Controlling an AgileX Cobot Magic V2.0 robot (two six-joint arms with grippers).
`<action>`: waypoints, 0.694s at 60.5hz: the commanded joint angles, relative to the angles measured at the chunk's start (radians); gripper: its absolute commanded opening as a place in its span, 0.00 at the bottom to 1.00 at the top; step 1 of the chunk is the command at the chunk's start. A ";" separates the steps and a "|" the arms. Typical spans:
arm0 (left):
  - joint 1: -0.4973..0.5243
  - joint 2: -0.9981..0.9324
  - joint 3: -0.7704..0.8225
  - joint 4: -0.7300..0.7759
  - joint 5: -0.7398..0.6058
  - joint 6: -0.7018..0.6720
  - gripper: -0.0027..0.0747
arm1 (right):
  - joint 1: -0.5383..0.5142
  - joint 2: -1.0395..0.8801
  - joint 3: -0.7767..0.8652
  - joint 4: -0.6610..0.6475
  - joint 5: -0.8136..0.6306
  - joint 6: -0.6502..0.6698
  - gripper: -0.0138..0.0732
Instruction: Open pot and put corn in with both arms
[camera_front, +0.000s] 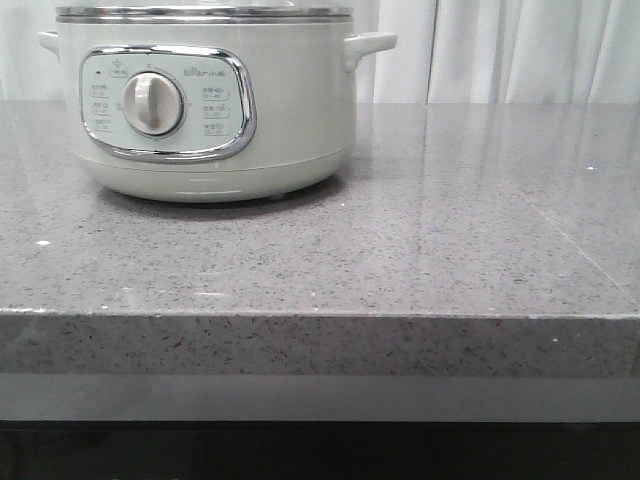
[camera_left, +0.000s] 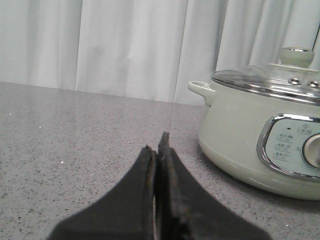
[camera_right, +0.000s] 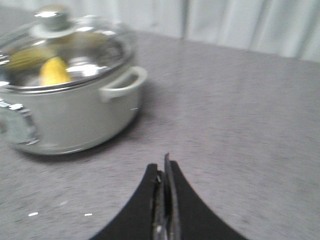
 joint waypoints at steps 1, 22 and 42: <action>-0.001 -0.015 0.011 -0.005 -0.079 -0.002 0.01 | -0.091 -0.101 0.064 -0.009 -0.136 -0.008 0.08; -0.001 -0.015 0.011 -0.005 -0.079 -0.002 0.01 | -0.252 -0.511 0.486 -0.009 -0.321 -0.008 0.08; -0.001 -0.015 0.011 -0.005 -0.079 -0.002 0.01 | -0.284 -0.683 0.713 -0.009 -0.333 -0.008 0.08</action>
